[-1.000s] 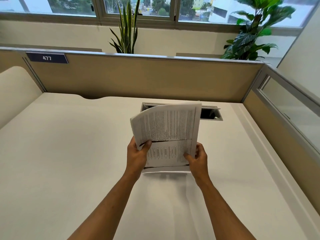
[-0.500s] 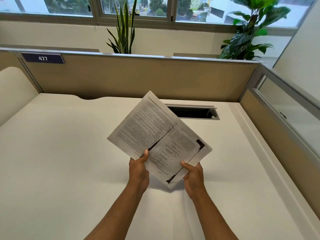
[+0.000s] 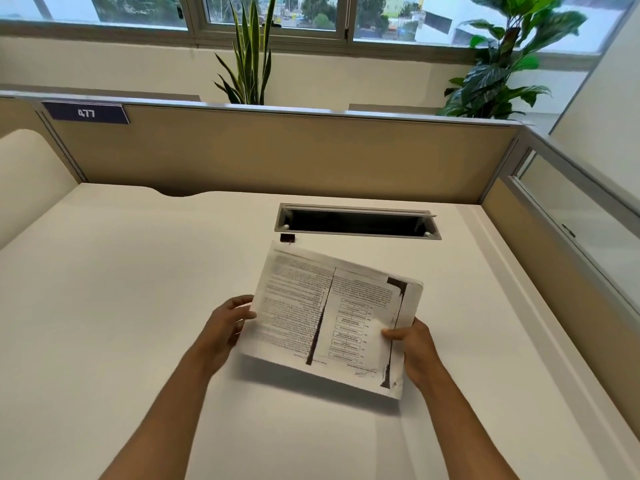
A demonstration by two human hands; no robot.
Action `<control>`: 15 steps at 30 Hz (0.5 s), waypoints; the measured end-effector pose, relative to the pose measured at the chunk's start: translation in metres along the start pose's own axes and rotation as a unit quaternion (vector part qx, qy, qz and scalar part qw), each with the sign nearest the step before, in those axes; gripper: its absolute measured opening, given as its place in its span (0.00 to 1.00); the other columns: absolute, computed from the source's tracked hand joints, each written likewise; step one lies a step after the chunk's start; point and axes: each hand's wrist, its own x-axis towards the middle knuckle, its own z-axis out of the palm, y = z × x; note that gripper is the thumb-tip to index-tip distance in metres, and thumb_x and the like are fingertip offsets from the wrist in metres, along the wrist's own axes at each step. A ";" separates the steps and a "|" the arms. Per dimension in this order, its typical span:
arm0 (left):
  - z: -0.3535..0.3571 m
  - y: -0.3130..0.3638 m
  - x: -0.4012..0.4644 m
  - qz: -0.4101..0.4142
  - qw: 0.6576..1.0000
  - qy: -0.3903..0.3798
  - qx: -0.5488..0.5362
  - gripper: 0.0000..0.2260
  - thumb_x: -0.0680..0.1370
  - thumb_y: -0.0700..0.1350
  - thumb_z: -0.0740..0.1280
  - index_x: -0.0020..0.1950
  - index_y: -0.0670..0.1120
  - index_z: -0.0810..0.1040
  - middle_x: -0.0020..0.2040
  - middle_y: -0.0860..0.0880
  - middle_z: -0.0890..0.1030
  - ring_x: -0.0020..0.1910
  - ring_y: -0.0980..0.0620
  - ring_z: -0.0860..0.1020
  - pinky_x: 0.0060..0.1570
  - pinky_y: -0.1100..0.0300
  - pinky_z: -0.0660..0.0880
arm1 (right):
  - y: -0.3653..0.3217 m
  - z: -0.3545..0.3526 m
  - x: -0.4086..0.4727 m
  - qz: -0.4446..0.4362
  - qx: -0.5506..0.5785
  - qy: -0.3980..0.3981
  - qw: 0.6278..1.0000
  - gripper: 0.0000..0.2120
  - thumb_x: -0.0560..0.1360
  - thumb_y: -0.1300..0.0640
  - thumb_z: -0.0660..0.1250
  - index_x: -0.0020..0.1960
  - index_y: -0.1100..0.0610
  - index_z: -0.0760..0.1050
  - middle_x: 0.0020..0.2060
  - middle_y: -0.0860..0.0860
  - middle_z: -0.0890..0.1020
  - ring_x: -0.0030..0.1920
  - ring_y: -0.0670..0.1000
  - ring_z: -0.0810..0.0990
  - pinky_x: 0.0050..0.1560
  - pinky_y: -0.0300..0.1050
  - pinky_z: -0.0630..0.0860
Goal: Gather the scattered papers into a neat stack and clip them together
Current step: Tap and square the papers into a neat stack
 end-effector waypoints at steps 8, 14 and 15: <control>0.019 0.018 0.005 0.080 0.993 -0.007 0.085 0.18 0.75 0.31 0.65 0.62 0.44 0.72 0.58 0.43 0.81 0.54 0.45 0.81 0.48 0.54 0.78 | -0.017 0.014 -0.001 -0.043 -0.075 -0.024 0.996 0.20 0.69 0.74 0.65 0.55 0.56 0.78 0.51 0.54 0.84 0.52 0.56 0.82 0.47 0.49 0.80; 0.039 0.041 -0.007 0.270 0.958 0.056 0.085 0.13 0.77 0.34 0.66 0.56 0.50 0.72 0.54 0.51 0.79 0.54 0.52 0.78 0.52 0.57 0.77 | -0.050 0.023 -0.006 -0.213 -0.081 0.011 0.974 0.17 0.73 0.70 0.68 0.58 0.57 0.75 0.50 0.50 0.82 0.51 0.49 0.81 0.48 0.43 0.81; 0.043 0.044 -0.009 0.288 0.952 0.066 0.085 0.13 0.77 0.34 0.66 0.57 0.49 0.71 0.53 0.53 0.78 0.53 0.54 0.77 0.52 0.59 0.76 | -0.053 0.024 -0.007 -0.236 -0.082 0.013 0.968 0.18 0.72 0.69 0.69 0.59 0.56 0.74 0.50 0.49 0.81 0.50 0.47 0.80 0.46 0.39 0.81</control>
